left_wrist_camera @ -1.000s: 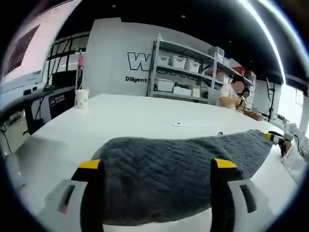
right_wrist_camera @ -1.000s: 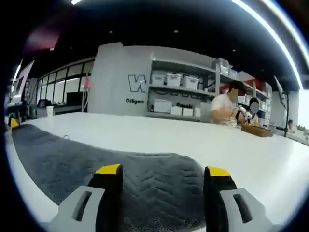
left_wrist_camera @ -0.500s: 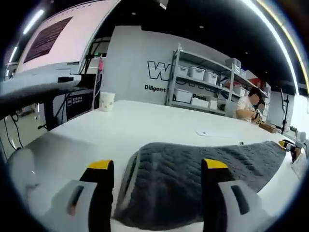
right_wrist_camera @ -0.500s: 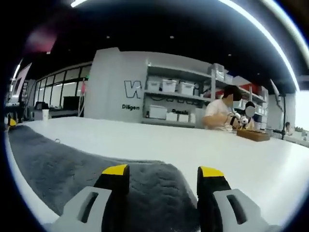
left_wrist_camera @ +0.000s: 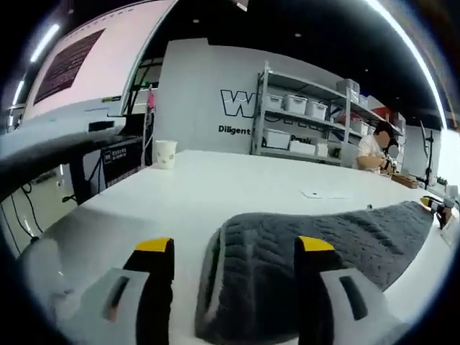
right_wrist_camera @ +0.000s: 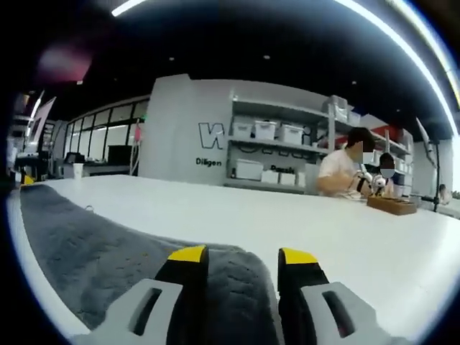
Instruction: Open the folded towel by lifting each exposed corner and separating the folded layers until the towel lies flat within the target outline without major curled edges
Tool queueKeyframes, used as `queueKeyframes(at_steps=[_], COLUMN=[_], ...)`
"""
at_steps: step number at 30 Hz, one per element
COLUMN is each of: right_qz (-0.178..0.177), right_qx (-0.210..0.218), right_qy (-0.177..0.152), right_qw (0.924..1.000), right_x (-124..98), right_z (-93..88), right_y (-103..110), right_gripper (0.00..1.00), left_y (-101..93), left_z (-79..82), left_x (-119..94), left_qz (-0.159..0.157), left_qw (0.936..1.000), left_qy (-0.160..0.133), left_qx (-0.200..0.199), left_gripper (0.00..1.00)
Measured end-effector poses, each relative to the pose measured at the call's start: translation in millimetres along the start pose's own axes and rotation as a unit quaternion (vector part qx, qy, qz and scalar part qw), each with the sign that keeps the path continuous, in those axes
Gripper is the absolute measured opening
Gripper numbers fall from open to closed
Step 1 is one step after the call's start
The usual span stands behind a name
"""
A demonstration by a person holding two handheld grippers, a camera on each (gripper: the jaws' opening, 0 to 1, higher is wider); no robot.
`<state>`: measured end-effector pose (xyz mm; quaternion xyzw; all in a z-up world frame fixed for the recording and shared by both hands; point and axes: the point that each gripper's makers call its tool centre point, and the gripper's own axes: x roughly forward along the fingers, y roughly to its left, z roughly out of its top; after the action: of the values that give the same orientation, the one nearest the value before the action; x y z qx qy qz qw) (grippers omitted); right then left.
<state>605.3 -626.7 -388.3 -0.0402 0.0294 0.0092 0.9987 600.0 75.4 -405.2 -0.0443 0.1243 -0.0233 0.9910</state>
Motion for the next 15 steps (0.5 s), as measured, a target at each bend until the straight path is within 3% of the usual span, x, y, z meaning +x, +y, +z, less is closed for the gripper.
queueKeyframes(at_steps=[5, 11, 15], right_qz=[0.019, 0.028, 0.031], right_qx=[0.001, 0.001, 0.008], right_qy=[-0.019, -0.017, 0.002], right_qw=[0.9997, 0.9995, 0.9995], right_x=[4, 10, 12], right_z=[6.8, 4.4, -3.1], right_y=[0, -3, -9], right_gripper=[0.09, 0.23, 0.22], left_y=[4.6, -1.6, 0.5], left_z=[0.1, -2.9, -3.5], left_x=[7, 13, 13], left_qz=[0.017, -0.009, -0.010], left_qw=[0.9991, 0.9996, 0.9995], left_qy=[0.005, 0.008, 0.010], left_qx=[0.039, 0.026, 0.028], left_gripper=[0.59, 0.56, 0.53])
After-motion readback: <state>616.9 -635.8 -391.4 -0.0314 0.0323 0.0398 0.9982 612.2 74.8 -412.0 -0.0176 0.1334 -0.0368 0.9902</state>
